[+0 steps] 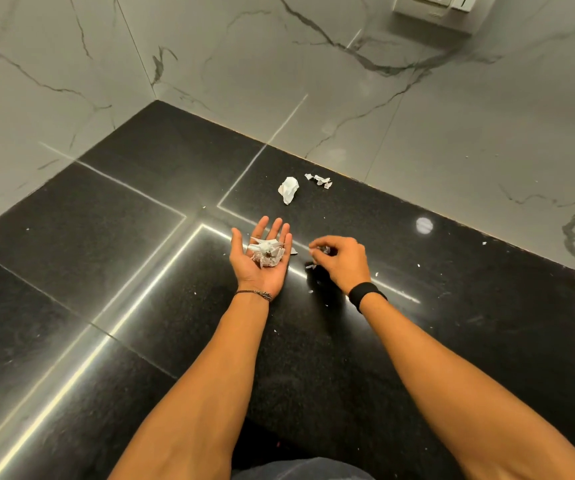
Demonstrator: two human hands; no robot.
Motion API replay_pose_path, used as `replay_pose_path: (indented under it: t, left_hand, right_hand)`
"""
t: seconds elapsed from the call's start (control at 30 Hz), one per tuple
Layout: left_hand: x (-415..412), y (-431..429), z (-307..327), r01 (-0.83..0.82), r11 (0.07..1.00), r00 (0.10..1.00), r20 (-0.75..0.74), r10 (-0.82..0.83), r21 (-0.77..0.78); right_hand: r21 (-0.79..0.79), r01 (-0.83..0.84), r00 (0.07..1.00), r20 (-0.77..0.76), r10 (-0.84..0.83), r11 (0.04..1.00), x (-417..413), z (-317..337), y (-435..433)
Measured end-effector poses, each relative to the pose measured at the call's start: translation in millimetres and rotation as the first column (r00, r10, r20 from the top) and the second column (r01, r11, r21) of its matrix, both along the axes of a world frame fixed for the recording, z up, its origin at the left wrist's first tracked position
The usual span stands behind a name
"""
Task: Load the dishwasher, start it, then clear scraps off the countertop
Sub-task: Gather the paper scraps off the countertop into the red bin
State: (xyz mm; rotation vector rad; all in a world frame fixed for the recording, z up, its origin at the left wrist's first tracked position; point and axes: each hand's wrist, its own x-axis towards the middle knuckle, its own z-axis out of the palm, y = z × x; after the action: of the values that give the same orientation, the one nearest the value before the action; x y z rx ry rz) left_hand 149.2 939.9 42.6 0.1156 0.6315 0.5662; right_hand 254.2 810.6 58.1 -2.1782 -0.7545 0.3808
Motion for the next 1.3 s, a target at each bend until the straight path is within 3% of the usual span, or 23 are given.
replay_pose_path:
  t: [0.1, 0.2, 0.37, 0.6, 0.8, 0.9, 1.07, 1.2, 1.3]
  left_hand:
    - [2.1, -6.0, 0.3, 0.002, 1.000, 1.000, -0.014, -0.002, 0.010]
    - [9.2, -12.0, 0.3, 0.023, 1.000, 1.000, -0.006, -0.023, 0.001]
    - [18.3, -15.2, -1.8, 0.038, 0.999, 0.998, 0.051, -0.037, -0.014]
    - [13.8, -7.5, -8.3, 0.033, 0.999, 0.993, 0.115, -0.032, -0.007]
    - [9.4, -3.0, -9.5, -0.025, 0.997, 0.992, 0.122, 0.034, -0.071]
    - [3.5, 5.1, -10.8, -0.054, 0.994, 0.990, 0.121, 0.066, -0.096]
    - [-2.7, 15.9, -14.8, -0.091, 0.992, 0.994, 0.056, 0.096, -0.085]
    - [-4.8, 18.7, -15.2, -0.097, 0.993, 0.994, 0.036, 0.100, -0.072]
    - [-4.6, 19.0, -15.2, -0.088, 0.994, 0.995, 0.032, 0.090, -0.062]
  right_hand:
    - [0.232, -0.029, 0.985, -0.156, 0.067, 0.972, -9.5, 22.7, 12.2]
    - [0.322, -0.161, 0.970, -0.121, 0.210, 0.933, -27.3, 43.1, 26.7]
    - [0.154, -0.296, 0.955, 0.063, 0.289, 0.943, -46.0, 48.0, 35.5]
    - [0.132, -0.338, 0.941, 0.050, 0.334, 0.932, -39.0, 36.9, 30.4]
    - [0.276, -0.130, 0.987, -0.059, 0.151, 0.953, -18.4, 31.8, 34.4]
    - [0.117, -0.097, 0.994, -0.040, 0.102, 0.988, 2.0, 18.9, 32.3]
    - [-0.259, -0.271, 0.957, 0.032, 0.289, 0.927, 11.9, 5.2, 42.7]
    - [-0.382, -0.346, 0.884, 0.173, 0.435, 0.857, 5.0, -0.8, 49.8]
    - [-0.382, -0.369, 0.852, 0.226, 0.473, 0.847, 3.9, -6.3, 46.4]
